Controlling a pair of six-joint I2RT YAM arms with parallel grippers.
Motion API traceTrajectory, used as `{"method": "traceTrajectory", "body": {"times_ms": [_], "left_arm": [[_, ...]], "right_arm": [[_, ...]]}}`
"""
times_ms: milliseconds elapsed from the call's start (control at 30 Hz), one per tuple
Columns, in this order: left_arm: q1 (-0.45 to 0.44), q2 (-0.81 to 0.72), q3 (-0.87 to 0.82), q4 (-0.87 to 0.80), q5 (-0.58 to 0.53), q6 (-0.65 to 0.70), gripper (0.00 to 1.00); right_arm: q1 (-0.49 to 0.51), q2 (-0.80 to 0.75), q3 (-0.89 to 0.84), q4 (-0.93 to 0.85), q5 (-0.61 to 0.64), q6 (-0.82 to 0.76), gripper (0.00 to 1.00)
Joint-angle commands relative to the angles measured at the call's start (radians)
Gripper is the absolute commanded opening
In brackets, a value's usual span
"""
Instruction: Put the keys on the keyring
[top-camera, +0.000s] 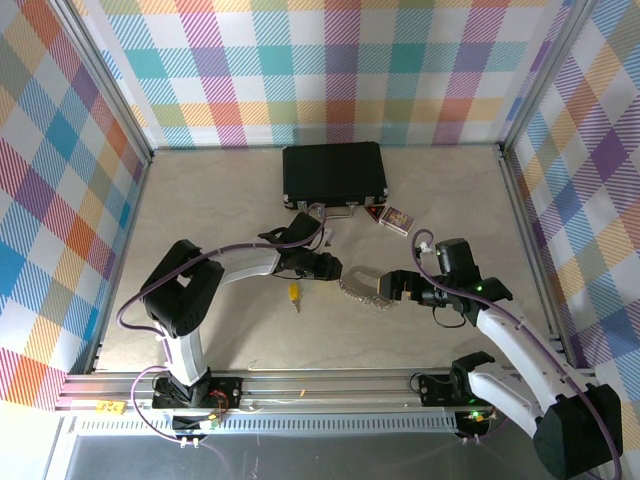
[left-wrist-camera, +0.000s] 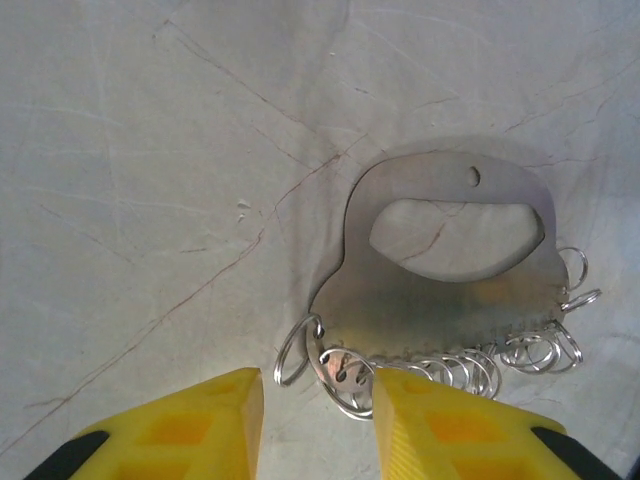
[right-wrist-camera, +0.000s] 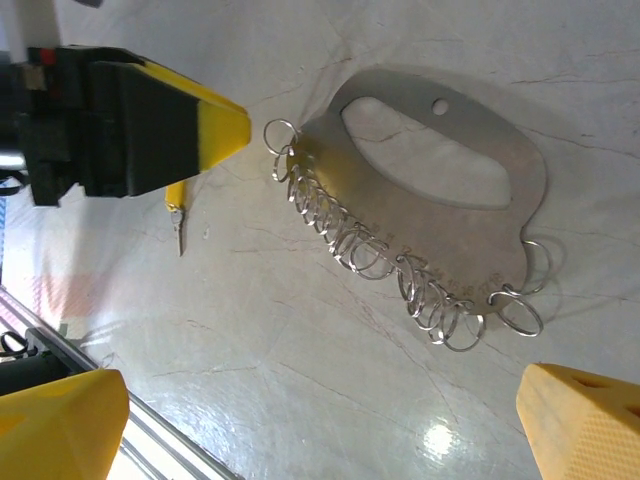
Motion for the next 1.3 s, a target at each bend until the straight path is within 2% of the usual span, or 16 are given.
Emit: {"method": "traceTrajectory", "body": {"times_ms": [0, 1267], "left_arm": [[0.009, 0.021, 0.036, 0.023, 0.026, 0.016, 0.34], [0.011, 0.088, 0.066, -0.04, 0.026, 0.023, 0.26]], "right_arm": [[0.005, -0.033, -0.02, 0.052, -0.06, 0.023, 0.99], [0.005, -0.118, -0.021, 0.058, -0.053, 0.029, 0.99]]}}
